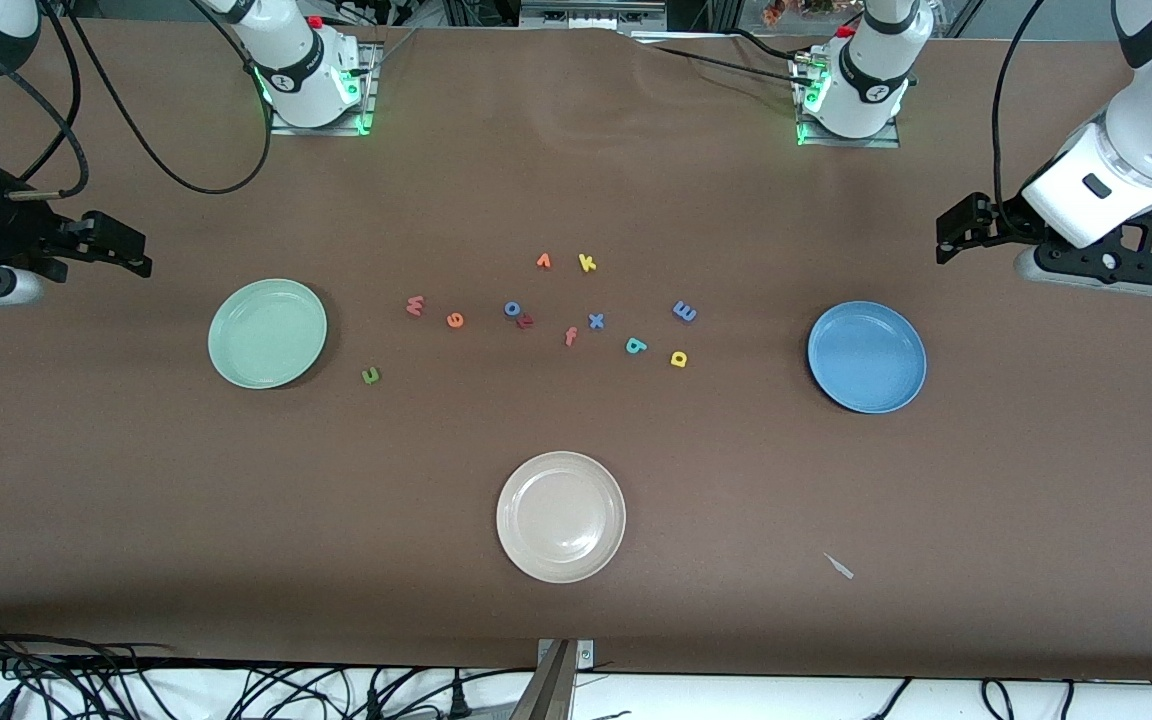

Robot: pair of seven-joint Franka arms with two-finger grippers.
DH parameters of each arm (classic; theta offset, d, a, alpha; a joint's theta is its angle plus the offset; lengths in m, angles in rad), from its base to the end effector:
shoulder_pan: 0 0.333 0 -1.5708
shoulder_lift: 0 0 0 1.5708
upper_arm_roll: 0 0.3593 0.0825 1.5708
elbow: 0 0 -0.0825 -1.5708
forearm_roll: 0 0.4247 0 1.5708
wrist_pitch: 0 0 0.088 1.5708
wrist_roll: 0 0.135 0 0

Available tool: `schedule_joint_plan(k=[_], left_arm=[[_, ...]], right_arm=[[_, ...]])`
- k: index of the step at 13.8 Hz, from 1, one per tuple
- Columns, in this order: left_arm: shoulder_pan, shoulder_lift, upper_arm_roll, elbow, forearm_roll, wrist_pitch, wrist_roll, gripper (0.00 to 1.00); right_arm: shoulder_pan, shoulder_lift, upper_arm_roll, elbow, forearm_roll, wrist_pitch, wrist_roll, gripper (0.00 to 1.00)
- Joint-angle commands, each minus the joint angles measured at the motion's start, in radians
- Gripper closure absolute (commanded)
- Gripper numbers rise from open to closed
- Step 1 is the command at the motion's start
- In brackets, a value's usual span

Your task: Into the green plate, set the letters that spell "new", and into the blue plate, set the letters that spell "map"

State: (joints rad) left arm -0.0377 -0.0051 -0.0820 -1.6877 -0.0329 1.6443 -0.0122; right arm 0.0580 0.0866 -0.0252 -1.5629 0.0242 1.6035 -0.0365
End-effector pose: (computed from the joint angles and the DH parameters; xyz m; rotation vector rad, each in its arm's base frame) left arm 0.5899 -0.0753 0.5891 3.1070 -0.1624 -0.0628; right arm 0.6244 0.0243 0.5938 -3.1169 -0.1060 0.0716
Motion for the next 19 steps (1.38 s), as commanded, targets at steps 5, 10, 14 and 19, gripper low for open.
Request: schedule_joint_plan(k=[5, 10, 14, 19], left_arm=[[-0.001, -0.004, 0.001, 0.013, 0.024, -0.02, 0.005, 0.0], [-0.005, 0.0, 0.001, 0.013, 0.024, -0.02, 0.017, 0.0], [-0.008, 0.0, 0.001, 0.011, 0.024, -0.021, 0.014, 0.0], [-0.013, 0.017, -0.005, 0.011, 0.025, -0.083, 0.015, 0.0]], right_arm=[[-0.001, -0.022, 0.007, -0.011, 0.009, -0.01, 0.01, 0.0], [0.0, -0.022, 0.011, -0.011, 0.009, -0.008, 0.01, 0.0], [-0.001, -0.022, 0.013, -0.011, 0.01, -0.01, 0.01, 0.0], [-0.001, -0.022, 0.013, -0.014, 0.01, -0.011, 0.01, 0.0]])
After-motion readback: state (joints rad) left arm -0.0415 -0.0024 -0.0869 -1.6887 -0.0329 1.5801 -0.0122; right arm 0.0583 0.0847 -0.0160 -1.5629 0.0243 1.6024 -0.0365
